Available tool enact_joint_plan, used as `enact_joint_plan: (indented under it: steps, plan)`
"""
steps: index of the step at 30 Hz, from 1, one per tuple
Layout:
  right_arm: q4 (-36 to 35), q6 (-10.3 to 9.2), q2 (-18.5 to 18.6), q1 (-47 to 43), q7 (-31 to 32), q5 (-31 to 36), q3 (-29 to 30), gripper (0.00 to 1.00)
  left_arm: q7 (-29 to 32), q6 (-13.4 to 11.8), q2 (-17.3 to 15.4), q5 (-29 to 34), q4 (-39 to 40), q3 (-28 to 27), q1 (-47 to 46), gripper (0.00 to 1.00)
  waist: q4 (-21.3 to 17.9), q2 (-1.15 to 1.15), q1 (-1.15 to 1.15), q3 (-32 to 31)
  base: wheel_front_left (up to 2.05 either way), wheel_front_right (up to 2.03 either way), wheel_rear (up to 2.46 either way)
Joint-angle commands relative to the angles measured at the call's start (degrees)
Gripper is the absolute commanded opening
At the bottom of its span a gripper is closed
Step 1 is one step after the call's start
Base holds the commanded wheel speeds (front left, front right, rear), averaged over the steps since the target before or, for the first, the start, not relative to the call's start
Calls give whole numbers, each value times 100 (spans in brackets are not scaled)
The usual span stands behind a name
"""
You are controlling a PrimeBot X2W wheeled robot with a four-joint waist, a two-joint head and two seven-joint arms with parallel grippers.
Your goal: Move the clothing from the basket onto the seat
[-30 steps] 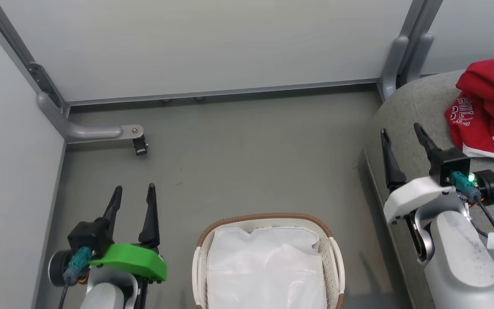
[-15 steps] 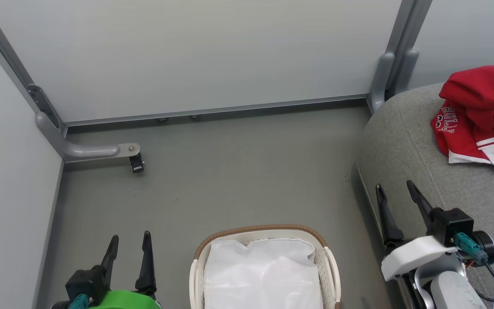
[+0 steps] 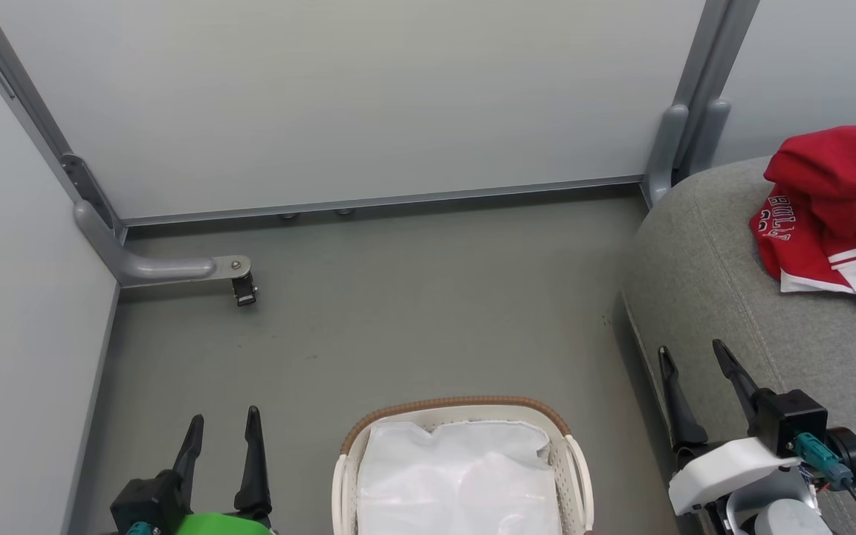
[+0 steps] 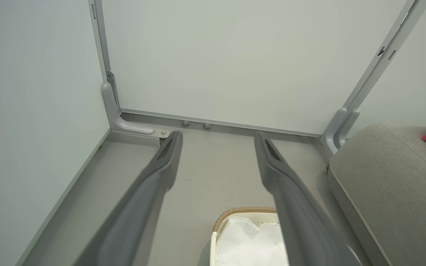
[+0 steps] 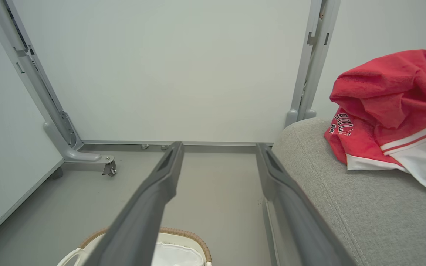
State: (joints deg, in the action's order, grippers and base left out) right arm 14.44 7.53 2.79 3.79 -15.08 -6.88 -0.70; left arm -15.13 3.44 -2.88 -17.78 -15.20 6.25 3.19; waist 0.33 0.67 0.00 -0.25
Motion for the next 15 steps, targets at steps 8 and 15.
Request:
enact_joint_plan:
  steps: [8, 15]
  plan:
    - [-15, -8, 21, -31, -13, 58, 67, 100, -2, -19, -3, -88, 39, -14, 93, 100, -14, -67, 0, 10, 0, 0, 0]
    - [177, 0, -34, -30, 50, -86, 64, 0, 33, 10, 6, -175, -95, -22, 0, 0, -14, -1, 0, 15, 0, 0, 0]
